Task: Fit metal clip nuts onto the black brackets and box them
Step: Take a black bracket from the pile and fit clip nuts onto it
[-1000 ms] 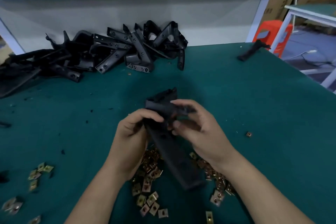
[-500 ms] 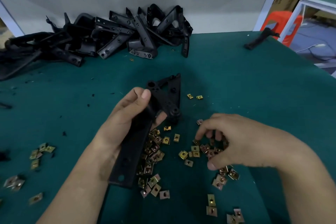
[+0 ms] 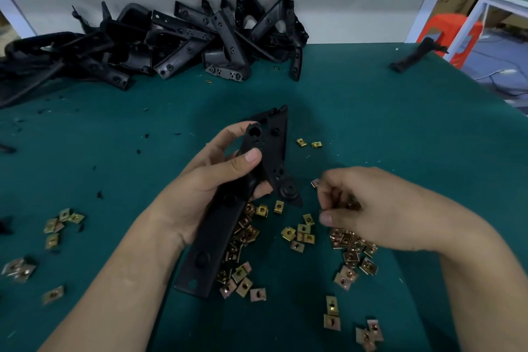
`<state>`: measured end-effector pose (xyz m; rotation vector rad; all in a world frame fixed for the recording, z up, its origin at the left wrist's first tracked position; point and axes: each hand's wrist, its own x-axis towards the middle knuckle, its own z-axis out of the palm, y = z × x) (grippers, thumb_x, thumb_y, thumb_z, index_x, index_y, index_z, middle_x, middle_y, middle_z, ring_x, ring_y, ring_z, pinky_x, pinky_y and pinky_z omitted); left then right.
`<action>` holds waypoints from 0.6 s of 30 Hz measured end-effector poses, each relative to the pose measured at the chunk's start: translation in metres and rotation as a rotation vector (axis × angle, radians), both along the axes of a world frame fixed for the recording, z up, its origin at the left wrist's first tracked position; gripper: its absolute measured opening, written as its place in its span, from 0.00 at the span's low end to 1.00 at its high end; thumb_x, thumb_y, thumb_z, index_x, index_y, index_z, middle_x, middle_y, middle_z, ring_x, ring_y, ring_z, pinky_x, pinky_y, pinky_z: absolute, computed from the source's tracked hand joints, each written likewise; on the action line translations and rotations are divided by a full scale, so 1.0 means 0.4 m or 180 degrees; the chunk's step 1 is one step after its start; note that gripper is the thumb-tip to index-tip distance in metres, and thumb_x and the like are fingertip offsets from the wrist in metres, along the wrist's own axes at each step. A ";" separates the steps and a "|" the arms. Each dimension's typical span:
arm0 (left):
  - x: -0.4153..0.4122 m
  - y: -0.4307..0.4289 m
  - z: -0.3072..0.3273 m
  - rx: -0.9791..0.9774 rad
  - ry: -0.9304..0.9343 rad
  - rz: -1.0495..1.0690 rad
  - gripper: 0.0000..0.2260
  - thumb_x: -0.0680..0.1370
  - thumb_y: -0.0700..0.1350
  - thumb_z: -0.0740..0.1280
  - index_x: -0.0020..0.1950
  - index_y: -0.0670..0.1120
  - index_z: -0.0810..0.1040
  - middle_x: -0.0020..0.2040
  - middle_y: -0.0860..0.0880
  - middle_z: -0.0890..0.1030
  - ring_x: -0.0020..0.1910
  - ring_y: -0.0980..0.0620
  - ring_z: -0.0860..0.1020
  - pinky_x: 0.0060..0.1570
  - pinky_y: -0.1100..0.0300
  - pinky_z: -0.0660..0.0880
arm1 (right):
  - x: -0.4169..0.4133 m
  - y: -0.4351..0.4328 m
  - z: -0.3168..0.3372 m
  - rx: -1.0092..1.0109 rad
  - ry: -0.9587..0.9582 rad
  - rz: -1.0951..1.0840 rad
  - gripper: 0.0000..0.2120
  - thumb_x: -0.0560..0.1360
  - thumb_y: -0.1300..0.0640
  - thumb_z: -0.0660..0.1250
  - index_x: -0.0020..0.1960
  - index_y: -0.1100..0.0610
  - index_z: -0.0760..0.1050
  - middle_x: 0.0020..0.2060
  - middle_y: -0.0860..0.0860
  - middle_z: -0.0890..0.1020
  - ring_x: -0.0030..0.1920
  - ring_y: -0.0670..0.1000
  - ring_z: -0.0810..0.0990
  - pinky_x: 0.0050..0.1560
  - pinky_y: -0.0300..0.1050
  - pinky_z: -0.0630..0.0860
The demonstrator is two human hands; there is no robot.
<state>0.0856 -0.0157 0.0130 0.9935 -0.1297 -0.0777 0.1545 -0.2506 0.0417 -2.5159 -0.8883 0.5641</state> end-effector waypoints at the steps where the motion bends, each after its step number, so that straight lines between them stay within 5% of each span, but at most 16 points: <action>1: -0.001 -0.002 0.001 -0.0033 -0.0021 -0.0044 0.13 0.76 0.37 0.67 0.61 0.46 0.74 0.42 0.42 0.82 0.36 0.48 0.82 0.37 0.60 0.79 | 0.000 0.001 0.000 0.0139 0.0066 -0.0028 0.08 0.76 0.51 0.73 0.42 0.45 0.75 0.39 0.37 0.81 0.40 0.42 0.80 0.44 0.44 0.79; 5: -0.002 -0.005 -0.002 -0.0094 -0.0026 -0.0193 0.11 0.77 0.37 0.67 0.58 0.46 0.78 0.44 0.43 0.83 0.40 0.47 0.84 0.42 0.58 0.81 | 0.004 0.010 0.002 0.0551 0.0302 -0.0198 0.05 0.79 0.55 0.69 0.47 0.45 0.80 0.40 0.44 0.83 0.42 0.46 0.82 0.49 0.50 0.81; 12: 0.005 0.002 -0.021 0.0274 -0.0089 -0.0302 0.11 0.79 0.40 0.70 0.60 0.48 0.77 0.47 0.42 0.79 0.40 0.45 0.77 0.46 0.57 0.78 | -0.004 0.028 0.001 0.1019 0.0565 -0.0289 0.05 0.78 0.58 0.71 0.46 0.48 0.82 0.39 0.44 0.85 0.39 0.42 0.81 0.41 0.38 0.76; 18: 0.004 -0.008 -0.031 0.0246 -0.0135 -0.0435 0.11 0.80 0.40 0.67 0.62 0.47 0.74 0.44 0.41 0.78 0.36 0.46 0.75 0.41 0.57 0.74 | -0.019 0.057 -0.002 0.2202 0.1580 -0.0508 0.04 0.77 0.65 0.69 0.48 0.57 0.81 0.41 0.53 0.84 0.41 0.47 0.81 0.45 0.38 0.79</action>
